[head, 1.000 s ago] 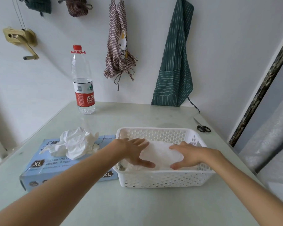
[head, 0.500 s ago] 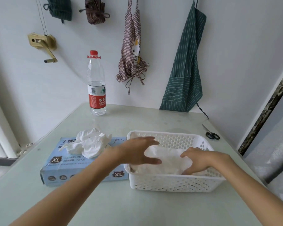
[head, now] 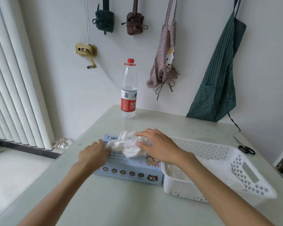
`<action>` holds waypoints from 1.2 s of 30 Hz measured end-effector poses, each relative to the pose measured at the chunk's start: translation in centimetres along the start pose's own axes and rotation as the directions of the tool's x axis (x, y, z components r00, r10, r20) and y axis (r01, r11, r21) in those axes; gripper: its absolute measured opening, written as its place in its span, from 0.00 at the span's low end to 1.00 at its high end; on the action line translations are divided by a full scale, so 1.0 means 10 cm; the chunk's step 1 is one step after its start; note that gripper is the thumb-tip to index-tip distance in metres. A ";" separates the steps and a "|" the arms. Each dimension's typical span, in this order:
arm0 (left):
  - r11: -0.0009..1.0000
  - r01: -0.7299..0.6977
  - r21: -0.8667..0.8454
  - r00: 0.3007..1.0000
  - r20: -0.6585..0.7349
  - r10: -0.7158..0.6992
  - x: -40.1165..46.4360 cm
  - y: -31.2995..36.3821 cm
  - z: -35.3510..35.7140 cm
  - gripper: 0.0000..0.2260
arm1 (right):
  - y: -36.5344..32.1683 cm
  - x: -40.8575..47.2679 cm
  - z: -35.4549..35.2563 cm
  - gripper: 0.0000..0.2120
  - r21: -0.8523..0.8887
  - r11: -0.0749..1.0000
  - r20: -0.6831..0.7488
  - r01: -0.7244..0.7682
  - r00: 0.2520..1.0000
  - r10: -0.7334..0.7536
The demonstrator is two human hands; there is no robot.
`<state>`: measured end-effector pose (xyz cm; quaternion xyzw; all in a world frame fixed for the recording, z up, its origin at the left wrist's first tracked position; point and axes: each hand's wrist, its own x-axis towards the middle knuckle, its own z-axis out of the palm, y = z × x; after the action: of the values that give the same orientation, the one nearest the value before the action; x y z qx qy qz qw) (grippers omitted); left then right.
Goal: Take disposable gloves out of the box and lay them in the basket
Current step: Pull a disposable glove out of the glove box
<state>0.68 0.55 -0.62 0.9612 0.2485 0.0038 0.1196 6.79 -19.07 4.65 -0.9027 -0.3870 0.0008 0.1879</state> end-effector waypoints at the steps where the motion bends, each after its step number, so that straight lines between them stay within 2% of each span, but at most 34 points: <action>1: 1.000 -0.014 0.007 1.000 -0.023 0.014 0.00 0.00 0.03 0.18 | -0.01 0.01 0.04 0.20 -0.004 1.000 0.018 -0.012 1.000 0.012; 3: 0.999 -0.035 0.013 0.998 -0.045 0.036 0.00 0.01 0.05 0.20 | 0.02 0.02 0.12 0.20 -0.064 0.998 0.020 -0.014 1.000 0.015; 5: 0.999 -0.053 0.014 0.998 -0.018 0.053 0.02 -0.01 0.02 0.21 | 0.07 0.00 0.19 0.15 -0.114 0.993 -0.051 0.008 0.999 -0.014; 8: 0.993 -0.120 0.013 0.993 0.009 0.120 0.11 -0.10 -0.11 0.29 | 0.14 0.00 0.20 0.10 0.054 0.998 -0.226 -0.016 0.974 0.028; 10: 0.957 -0.268 -0.113 0.963 -0.013 0.268 0.13 -0.10 -0.21 0.34 | 0.17 0.04 0.10 0.08 0.204 0.978 -0.271 -0.043 0.958 0.098; 13: 0.790 -0.482 -0.380 0.851 0.011 0.524 0.11 0.03 -0.32 0.39 | 0.17 0.11 -0.10 0.06 0.317 0.947 -0.236 -0.046 0.963 0.126; 16: 0.719 -0.495 -0.487 0.822 0.005 0.570 0.14 0.14 -0.34 0.41 | 0.17 0.15 -0.32 0.06 0.350 0.936 -0.225 -0.032 0.967 0.117; 18: 0.699 -0.504 -0.508 0.819 -0.023 0.574 0.19 0.20 -0.36 0.41 | 0.17 0.13 -0.43 0.06 0.417 0.908 -0.178 -0.022 0.978 0.105; 20: 0.718 -0.493 -0.491 0.824 0.003 0.567 0.26 0.22 -0.38 0.40 | 0.20 0.09 -0.50 0.06 0.519 0.855 -0.205 -0.018 0.968 0.144; 23: 0.823 -0.439 -0.360 0.830 0.188 0.525 0.39 0.20 -0.31 0.36 | 0.28 0.00 -0.56 0.08 0.519 0.852 -0.140 -0.071 0.976 0.167; 25: 0.850 -0.421 -0.318 0.831 0.241 0.502 0.43 0.17 -0.27 0.34 | 0.36 -0.04 -0.57 0.06 0.525 0.847 -0.193 -0.081 0.958 0.211; 26: 0.844 -0.426 -0.327 0.830 0.231 0.508 0.43 0.17 -0.27 0.35 | 0.40 -0.07 -0.59 0.06 0.533 0.841 -0.198 -0.090 0.954 0.227; 29: 0.794 -0.488 -0.363 0.814 0.140 0.564 0.33 0.27 -0.41 0.43 | 0.47 -0.16 -0.60 0.05 0.546 0.828 -0.093 -0.131 0.972 0.215; 30: 0.752 -0.515 -0.412 0.792 0.107 0.601 0.26 0.35 -0.49 0.46 | 0.48 -0.19 -0.61 0.05 0.548 0.826 -0.070 -0.135 0.976 0.206; 32: 0.614 -0.556 -0.560 0.704 0.077 0.706 0.09 0.57 -0.65 0.48 | 0.46 -0.27 -0.64 0.06 0.564 0.815 -0.014 -0.131 0.986 0.169; 34: 0.556 -0.564 -0.610 0.628 0.119 0.769 -0.03 0.82 -0.73 0.42 | 0.42 -0.35 -0.68 0.08 0.578 0.804 0.043 -0.140 0.989 0.141; 36: 0.600 -0.587 -0.544 0.614 0.184 0.768 -0.07 1.00 -0.74 0.32 | 0.44 -0.45 -0.76 0.10 0.565 0.811 0.064 -0.153 0.988 0.141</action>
<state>4.33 -6.56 8.93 0.9079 -0.1831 -0.0917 0.3657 7.84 -27.56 9.57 -0.8329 -0.2999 0.1392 0.4438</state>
